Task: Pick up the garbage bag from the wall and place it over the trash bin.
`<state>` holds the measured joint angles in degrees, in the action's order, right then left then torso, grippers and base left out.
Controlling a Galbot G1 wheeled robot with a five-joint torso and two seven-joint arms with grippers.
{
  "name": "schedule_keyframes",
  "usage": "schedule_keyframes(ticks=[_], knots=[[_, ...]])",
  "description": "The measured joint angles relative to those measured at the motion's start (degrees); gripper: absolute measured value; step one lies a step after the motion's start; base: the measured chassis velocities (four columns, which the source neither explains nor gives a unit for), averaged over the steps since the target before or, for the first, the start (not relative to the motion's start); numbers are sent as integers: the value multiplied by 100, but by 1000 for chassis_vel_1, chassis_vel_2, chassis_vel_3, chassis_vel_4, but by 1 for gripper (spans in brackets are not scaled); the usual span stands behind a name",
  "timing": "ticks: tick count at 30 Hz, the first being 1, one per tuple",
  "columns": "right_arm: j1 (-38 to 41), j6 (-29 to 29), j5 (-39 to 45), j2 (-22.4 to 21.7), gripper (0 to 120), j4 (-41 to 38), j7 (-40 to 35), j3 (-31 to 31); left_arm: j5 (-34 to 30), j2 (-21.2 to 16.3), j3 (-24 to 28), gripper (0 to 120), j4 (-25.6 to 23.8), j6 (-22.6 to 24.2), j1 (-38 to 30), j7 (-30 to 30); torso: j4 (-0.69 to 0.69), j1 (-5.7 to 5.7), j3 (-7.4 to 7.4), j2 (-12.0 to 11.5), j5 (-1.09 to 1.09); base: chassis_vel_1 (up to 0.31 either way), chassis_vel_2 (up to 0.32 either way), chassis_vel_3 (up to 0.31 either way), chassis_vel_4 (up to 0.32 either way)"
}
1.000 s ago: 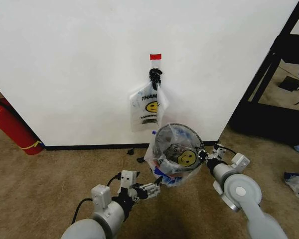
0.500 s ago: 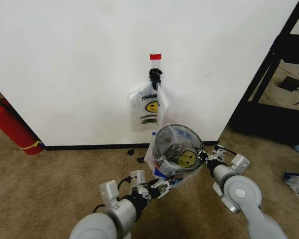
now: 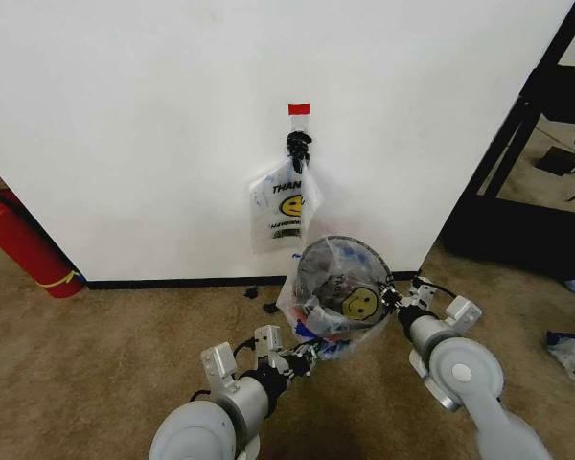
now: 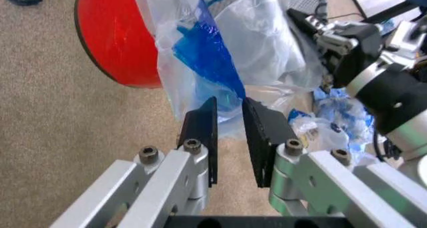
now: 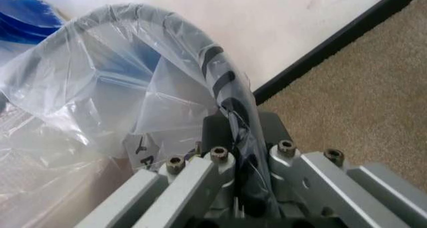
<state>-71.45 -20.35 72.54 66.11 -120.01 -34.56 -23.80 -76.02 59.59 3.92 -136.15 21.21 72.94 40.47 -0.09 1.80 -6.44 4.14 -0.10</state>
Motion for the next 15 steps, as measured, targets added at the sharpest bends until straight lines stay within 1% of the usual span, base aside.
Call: schedule_keyframes(ticks=[3, 7, 9, 13, 14, 15], knots=[[-14, 12, 2, -6, 1, -32, 2, -2, 12, 35, 11, 17, 69, 54, -46, 2, 0, 0, 0, 0, 0, 0, 0, 0, 0], [-15, 12, 7, -21, 1, -47, 3, -24, 54, 80, 19, 35, 12, 149, -56, 20, -1, 0, 0, 0, 0, 0, 0, 0, 0], [-16, 12, 7, -24, 1, -47, 3, -30, 83, 48, 18, 36, -22, 162, -29, 18, -1, 0, 0, 0, 0, 0, 0, 0, 0], [-49, 10, -27, -24, 1, -56, 63, -32, 164, -103, -7, 55, -114, 216, 43, -7, 0, 0, 0, 0, 0, 0, 0, 0, 0], [-49, 10, -27, -24, 1, -56, 63, -32, 164, -103, -7, 55, -114, 216, 43, -7, 0, 0, 0, 0, 0, 0, 0, 0, 0], [-49, 9, -34, -19, 1, -61, 66, -28, 171, -101, -8, 59, -113, 219, 34, -11, 0, 0, 0, 0, 0, 0, 0, 0, 0]])
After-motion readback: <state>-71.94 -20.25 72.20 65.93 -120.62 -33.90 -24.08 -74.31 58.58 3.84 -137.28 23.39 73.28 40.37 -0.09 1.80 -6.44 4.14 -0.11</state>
